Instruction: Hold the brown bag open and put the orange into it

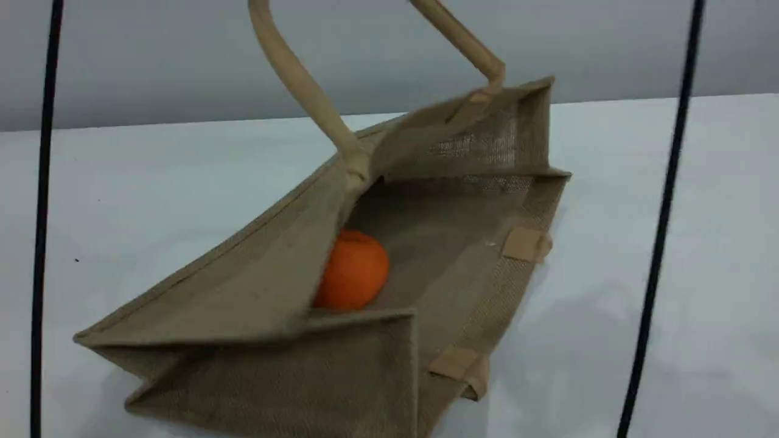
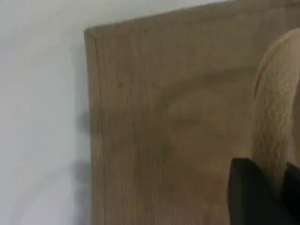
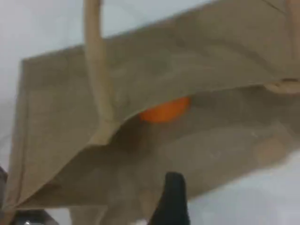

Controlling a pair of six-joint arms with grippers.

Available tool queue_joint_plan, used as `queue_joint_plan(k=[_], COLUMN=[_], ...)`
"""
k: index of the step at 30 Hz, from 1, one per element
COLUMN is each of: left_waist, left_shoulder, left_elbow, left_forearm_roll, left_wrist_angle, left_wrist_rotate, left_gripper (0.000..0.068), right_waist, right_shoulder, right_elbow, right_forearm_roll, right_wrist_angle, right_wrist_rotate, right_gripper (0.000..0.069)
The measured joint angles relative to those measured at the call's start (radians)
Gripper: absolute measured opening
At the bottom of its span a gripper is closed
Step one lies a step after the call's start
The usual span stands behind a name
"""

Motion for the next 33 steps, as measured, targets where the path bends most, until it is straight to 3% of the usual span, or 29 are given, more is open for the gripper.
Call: queue_joint_plan(k=[10, 15, 19, 22, 29, 33], left_waist=[0.000, 0.000, 0.000, 0.000, 0.000, 0.000], left_shoulder=[-0.001, 0.009, 0.014, 0.014, 0.005, -0.053], left_elbow=[0.280, 0.315, 0.315, 0.315, 0.315, 0.314], left_forearm_roll=[0.000, -0.029, -0.112, -0.206, -0.494, -0.550], left_wrist_angle=[-0.243, -0.276, -0.281, -0.291, -0.249, -0.200], left_wrist_rotate=[-0.001, -0.002, 0.040, 0.096, 0.356, 0.428], left_gripper=[0.0287, 0.0388, 0.0503, 0.0548, 0.0556, 0.0556], right_waist=[0.000, 0.000, 0.000, 0.000, 0.000, 0.000], right_shoulder=[-0.074, -0.125, -0.157, -0.182, -0.225, -0.280], right_elbow=[0.000, 0.000, 0.000, 0.004, 0.055, 0.116], right_forearm_roll=[-0.090, -0.151, -0.196, -0.201, -0.218, -0.230], right_wrist_angle=[0.103, 0.156, 0.206, 0.218, 0.244, 0.263], right_wrist_rotate=[0.078, 0.130, 0.166, 0.176, 0.195, 0.213], right_gripper=[0.0566, 0.0566, 0.0566, 0.0566, 0.0566, 0.0566])
